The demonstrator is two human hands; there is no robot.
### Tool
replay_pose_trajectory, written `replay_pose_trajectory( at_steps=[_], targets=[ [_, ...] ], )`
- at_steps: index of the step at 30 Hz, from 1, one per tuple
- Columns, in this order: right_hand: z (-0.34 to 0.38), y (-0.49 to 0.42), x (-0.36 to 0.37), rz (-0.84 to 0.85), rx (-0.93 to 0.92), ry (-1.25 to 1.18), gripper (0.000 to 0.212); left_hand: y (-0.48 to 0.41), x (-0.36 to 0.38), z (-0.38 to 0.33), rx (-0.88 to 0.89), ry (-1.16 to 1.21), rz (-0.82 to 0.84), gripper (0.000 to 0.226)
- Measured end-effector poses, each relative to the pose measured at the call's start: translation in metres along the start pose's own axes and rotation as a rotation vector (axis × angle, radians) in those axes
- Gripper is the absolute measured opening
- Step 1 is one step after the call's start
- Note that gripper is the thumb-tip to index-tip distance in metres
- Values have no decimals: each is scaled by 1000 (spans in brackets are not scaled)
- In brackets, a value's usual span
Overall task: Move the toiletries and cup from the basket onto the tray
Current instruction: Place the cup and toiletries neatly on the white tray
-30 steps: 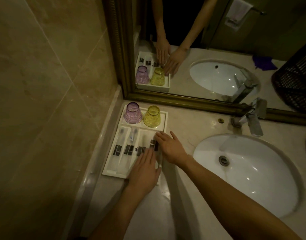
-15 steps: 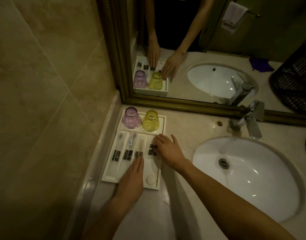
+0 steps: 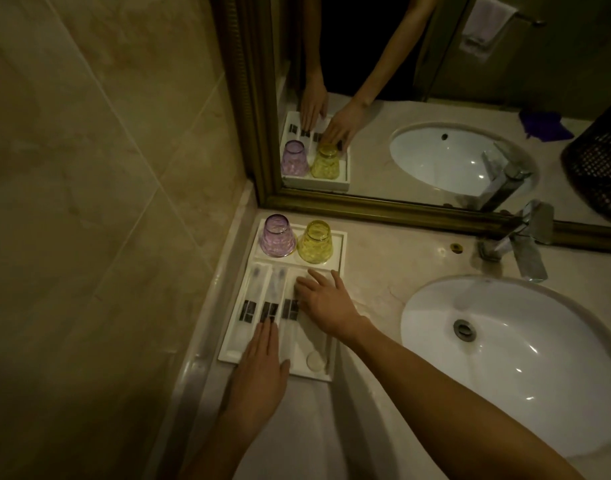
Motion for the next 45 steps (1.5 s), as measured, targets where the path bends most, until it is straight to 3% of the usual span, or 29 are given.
replay_pose_trajectory(
  at_steps=[10, 13, 16, 22, 26, 29, 32, 40, 45],
  targets=[
    [-1, 4, -5, -19, 7, -38, 46, 7, 0, 2, 29, -20, 15, 77],
    [-19, 14, -16, -116, 81, -55, 48, 4, 0, -8, 114, -72, 0, 74],
    [-47, 27, -15, -109, 160, -70, 45, 2, 8, -18, 150, -132, 44, 72],
    [-57, 34, -12, -73, 111, -77, 39, 4, 6, -29, 150, -155, 40, 70],
    [-53, 37, -22, -146, 92, -51, 42, 9, 2, -59, 286, -89, 49, 66],
    [-44, 37, -22, -121, 54, -43, 37, 19, 8, -80, 383, -178, 67, 61],
    [-40, 38, -15, -51, 65, 24, 37, 28, 15, -81, 366, -199, 84, 62],
    [-39, 32, -13, -68, 87, 13, 38, 38, 27, -71, 389, -148, 154, 67],
    [-41, 24, -55, -343, 121, -55, 49, 20, -3, -56, 308, -83, -9, 64]
  ],
)
Point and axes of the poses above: each hand's wrist, its own y-axis away from the middle knuckle, its own x-axis out of the palm, z = x × y, the point moved 8 cm from there along -y, towards the middle knuckle, and after that the axes turned 1 degree about -y, right-handed, at the moved point
